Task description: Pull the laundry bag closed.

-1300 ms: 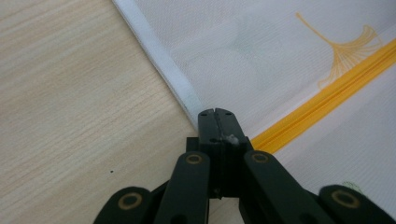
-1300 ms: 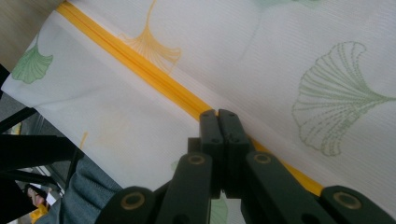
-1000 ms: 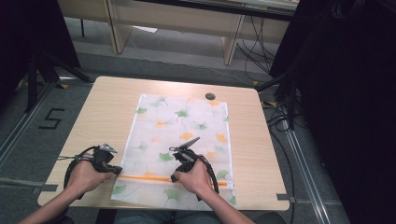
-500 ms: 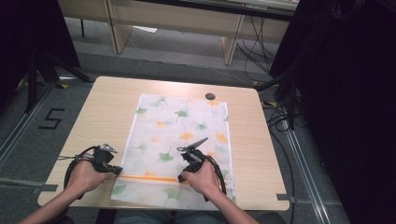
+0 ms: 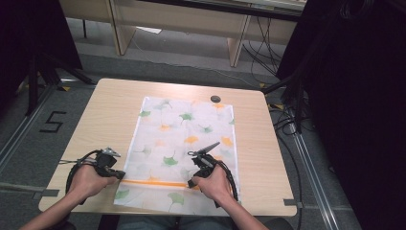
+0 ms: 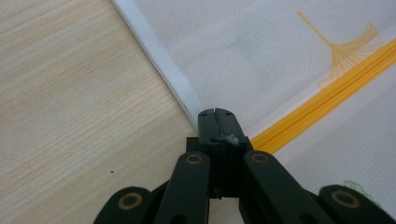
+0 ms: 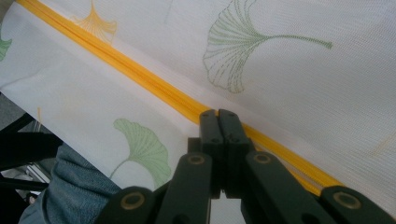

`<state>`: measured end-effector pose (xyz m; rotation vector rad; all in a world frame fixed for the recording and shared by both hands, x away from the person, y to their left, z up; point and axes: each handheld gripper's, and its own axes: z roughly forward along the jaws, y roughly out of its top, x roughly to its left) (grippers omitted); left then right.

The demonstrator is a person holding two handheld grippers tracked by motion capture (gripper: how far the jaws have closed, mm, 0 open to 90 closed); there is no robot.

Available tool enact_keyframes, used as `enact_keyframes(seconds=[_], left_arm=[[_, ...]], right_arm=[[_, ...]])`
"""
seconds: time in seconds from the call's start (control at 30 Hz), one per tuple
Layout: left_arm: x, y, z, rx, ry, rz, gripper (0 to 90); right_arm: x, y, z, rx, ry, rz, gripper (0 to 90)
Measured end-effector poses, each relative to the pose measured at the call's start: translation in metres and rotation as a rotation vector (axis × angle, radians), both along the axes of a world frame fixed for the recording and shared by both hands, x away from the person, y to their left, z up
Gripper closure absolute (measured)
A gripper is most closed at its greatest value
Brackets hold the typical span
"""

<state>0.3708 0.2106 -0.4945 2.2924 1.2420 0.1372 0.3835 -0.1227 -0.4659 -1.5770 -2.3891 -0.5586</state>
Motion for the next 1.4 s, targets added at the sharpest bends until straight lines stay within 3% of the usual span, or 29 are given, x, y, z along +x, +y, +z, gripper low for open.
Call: enact_keyframes(seconds=[0.1, 0.27, 0.3, 0.5, 0.6, 0.63, 0.67, 0.7, 0.73, 0.83, 1.1, 1.4], left_arm=[[0.0, 0.0, 0.0, -0.002, 0.0, 0.001, 90.0], [0.0, 0.0, 0.0, 0.001, -0.001, -0.001, 90.0], [0.0, 0.0, 0.0, 0.0, 0.0, 0.0, 90.0], [0.0, 0.0, 0.0, 0.0, 0.0, 0.0, 90.0], [0.0, 0.0, 0.0, 0.0, 0.001, 0.0, 90.0], [0.0, 0.0, 0.0, 0.0, 0.001, 0.0, 90.0], [0.0, 0.0, 0.0, 0.0, 0.001, 0.001, 90.0], [0.0, 0.0, 0.0, 0.0, 0.001, 0.0, 90.0], [0.0, 0.0, 0.0, 0.006, 0.001, -0.003, 90.0], [0.0, 0.0, 0.0, 0.006, -0.002, -0.003, 90.0], [0.0, 0.0, 0.0, 0.007, -0.002, -0.005, 90.0], [0.0, -0.001, 0.0, 0.006, 0.002, -0.007, 90.0]], right_arm=[[0.0, 0.0, 0.002, -0.003, 0.027, 0.006, 90.0], [0.0, -0.003, 0.001, -0.025, -0.007, -0.001, 90.0], [0.0, -0.003, 0.002, -0.009, 0.001, -0.006, 90.0], [0.0, -0.01, 0.003, -0.014, 0.013, 0.001, 90.0], [0.0, -0.014, 0.002, -0.022, -0.002, -0.009, 90.0], [0.0, -0.015, 0.003, -0.023, 0.016, -0.019, 90.0], [0.0, -0.016, 0.001, -0.017, 0.0, -0.023, 90.0], [0.0, -0.018, 0.002, -0.024, 0.016, -0.02, 90.0], [0.0, -0.02, 0.0, -0.019, -0.002, -0.021, 90.0], [-0.001, -0.023, 0.001, -0.016, 0.009, -0.035, 90.0], [0.0, -0.04, 0.0, -0.029, 0.029, -0.052, 90.0], [-0.001, -0.07, 0.0, -0.04, 0.039, -0.115, 90.0]])
